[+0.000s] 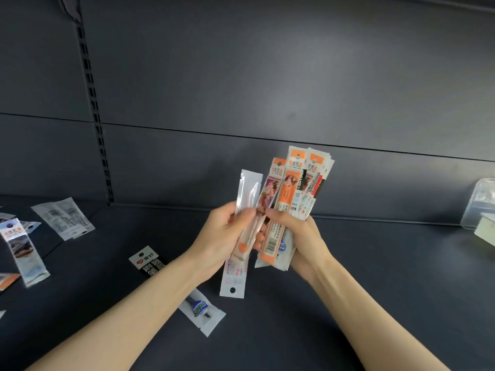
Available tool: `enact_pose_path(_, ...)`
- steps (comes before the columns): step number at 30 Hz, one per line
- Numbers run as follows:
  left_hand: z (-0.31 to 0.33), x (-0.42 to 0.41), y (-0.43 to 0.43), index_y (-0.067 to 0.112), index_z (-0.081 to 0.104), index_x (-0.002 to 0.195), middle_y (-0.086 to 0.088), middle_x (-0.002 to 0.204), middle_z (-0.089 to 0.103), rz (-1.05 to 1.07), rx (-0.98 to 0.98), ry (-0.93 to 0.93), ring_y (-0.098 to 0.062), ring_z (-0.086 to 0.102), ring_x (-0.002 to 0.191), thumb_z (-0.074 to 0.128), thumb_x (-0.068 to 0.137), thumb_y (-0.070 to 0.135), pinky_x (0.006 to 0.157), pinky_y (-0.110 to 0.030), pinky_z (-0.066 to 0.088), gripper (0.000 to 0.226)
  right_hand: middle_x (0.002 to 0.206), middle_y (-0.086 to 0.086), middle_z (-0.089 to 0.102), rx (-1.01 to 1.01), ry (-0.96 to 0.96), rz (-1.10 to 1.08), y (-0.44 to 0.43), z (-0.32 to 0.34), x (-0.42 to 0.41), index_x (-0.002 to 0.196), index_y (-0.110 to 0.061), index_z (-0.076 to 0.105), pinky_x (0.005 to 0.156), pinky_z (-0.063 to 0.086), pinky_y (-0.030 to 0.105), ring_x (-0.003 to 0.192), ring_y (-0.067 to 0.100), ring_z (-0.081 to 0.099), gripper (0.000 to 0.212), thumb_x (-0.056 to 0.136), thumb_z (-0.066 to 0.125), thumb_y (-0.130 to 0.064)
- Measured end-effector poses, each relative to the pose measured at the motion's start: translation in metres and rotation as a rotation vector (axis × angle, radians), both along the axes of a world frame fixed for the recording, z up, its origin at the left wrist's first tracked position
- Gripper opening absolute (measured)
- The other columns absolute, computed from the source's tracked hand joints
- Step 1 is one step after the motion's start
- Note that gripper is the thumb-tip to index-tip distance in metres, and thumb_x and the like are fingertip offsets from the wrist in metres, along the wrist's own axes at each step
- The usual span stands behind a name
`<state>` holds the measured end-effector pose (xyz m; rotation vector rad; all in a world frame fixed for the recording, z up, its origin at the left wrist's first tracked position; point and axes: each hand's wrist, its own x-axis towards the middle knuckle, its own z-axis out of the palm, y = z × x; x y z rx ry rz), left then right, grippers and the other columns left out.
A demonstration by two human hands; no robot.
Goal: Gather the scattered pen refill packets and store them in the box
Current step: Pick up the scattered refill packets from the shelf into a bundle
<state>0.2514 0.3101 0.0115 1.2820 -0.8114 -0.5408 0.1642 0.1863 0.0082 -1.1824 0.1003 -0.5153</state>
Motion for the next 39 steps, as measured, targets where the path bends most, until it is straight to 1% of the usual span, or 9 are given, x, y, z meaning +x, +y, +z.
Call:
enact_pose_path(5,-0.003,0.001,-0.003,0.011,0.067,0.107,-0.007,0.091,0.074,0.045,0.062,-0.110,-0.021,0.072,0.082,0.057,0.092,0.019,0.077,-0.041,0.058,0.020,0.098,0.014,0.073,-0.011,-0.008,-0.140,-0.002,-0.001,0.001,0.108,-0.008,0.065,0.070,0.058,0.044,0.086,0.032,0.071,0.027,0.082,0.064,0.000)
enact_pose_path(9,0.001,0.004,-0.002,0.017,0.073,0.093,-0.005,0.097,0.074,0.091,0.059,-0.090,-0.018,0.069,0.093,0.058,0.091,0.022,0.084,-0.032,0.055,0.016,0.093,0.010,0.074,0.019,0.028,-0.318,-0.006,0.000,0.002,0.099,-0.011,0.067,0.077,0.057,0.048,0.087,0.030,0.071,0.023,0.082,0.061,0.005)
enact_pose_path(14,0.008,0.024,0.004,0.013,0.069,0.103,0.002,0.077,0.067,0.156,-0.151,0.269,-0.007,0.064,0.073,0.052,0.095,0.017,0.072,-0.023,0.051,0.019,0.082,0.004,0.070,-0.042,0.049,-0.265,-0.005,0.001,0.002,0.102,-0.010,0.063,0.069,0.056,0.034,0.071,0.015,0.070,0.020,0.086,0.059,0.001)
enact_pose_path(19,0.010,0.026,0.003,0.007,0.059,0.107,-0.004,0.073,0.056,0.125,-0.241,0.547,-0.013,0.053,0.061,0.042,0.097,0.009,0.062,-0.027,0.045,0.020,0.072,0.000,0.063,-0.096,0.132,-0.120,0.001,-0.003,0.005,0.091,-0.014,0.061,0.069,0.052,0.038,0.066,0.014,0.063,0.016,0.082,0.065,0.000)
enact_pose_path(23,0.010,0.032,0.006,0.016,0.065,0.103,-0.001,0.099,0.071,0.160,-0.184,0.450,-0.011,0.062,0.098,0.049,0.096,0.015,0.085,-0.029,0.043,0.017,0.067,-0.003,0.060,-0.134,0.166,-0.088,0.001,-0.003,0.006,0.083,-0.017,0.059,0.062,0.048,0.033,0.065,0.014,0.059,0.024,0.065,0.072,-0.008)
enact_pose_path(29,0.011,0.033,0.013,0.016,0.070,0.090,0.000,0.082,0.064,0.350,-0.292,0.335,-0.008,0.056,0.070,0.064,0.087,0.008,0.072,-0.022,0.048,0.010,0.074,0.004,0.063,-0.077,0.144,-0.086,-0.003,-0.004,0.003,0.088,-0.014,0.060,0.068,0.052,0.036,0.063,0.014,0.064,0.026,0.065,0.069,-0.010)
enact_pose_path(33,0.011,0.020,0.012,0.007,0.071,0.091,-0.015,0.105,0.069,0.189,-0.288,0.153,-0.023,0.068,0.099,0.064,0.083,0.000,0.092,-0.034,0.052,0.012,0.091,0.009,0.075,0.000,0.088,-0.070,-0.003,-0.003,0.004,0.102,-0.009,0.064,0.065,0.056,0.032,0.074,0.017,0.071,0.023,0.081,0.063,0.001)
enact_pose_path(36,0.010,0.015,0.010,0.010,0.070,0.100,-0.014,0.114,0.069,0.031,-0.184,0.077,-0.021,0.063,0.113,0.074,0.076,0.017,0.103,-0.034,0.046,0.026,0.100,0.013,0.074,0.064,0.049,-0.081,-0.006,-0.001,0.002,0.111,-0.010,0.059,0.065,0.057,0.034,0.081,0.020,0.073,0.027,0.086,0.057,0.001)
enact_pose_path(39,0.008,0.015,0.008,0.007,0.073,0.100,-0.007,0.122,0.066,-0.113,-0.176,0.164,-0.016,0.059,0.119,0.057,0.082,0.041,0.102,-0.033,0.045,0.041,0.102,0.013,0.073,0.073,0.040,-0.086,-0.009,-0.001,0.002,0.110,-0.013,0.060,0.076,0.055,0.041,0.084,0.020,0.073,0.028,0.084,0.061,-0.002)
